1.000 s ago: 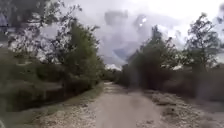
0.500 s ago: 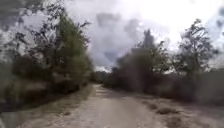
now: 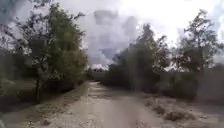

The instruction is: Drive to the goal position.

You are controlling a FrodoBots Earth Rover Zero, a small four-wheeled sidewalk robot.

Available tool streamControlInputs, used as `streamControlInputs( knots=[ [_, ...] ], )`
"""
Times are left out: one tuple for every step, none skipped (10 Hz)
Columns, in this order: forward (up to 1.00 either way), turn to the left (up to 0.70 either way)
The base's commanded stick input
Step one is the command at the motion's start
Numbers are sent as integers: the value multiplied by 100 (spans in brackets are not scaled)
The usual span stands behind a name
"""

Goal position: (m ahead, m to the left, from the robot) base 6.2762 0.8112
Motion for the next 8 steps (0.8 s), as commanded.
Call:
streamControlInputs(
  knots=[
    [85, 0],
    [85, 0],
    [85, 0],
    [85, 0],
    [85, 0],
    [85, 0],
    [85, 0],
    [85, 1]
  ],
)
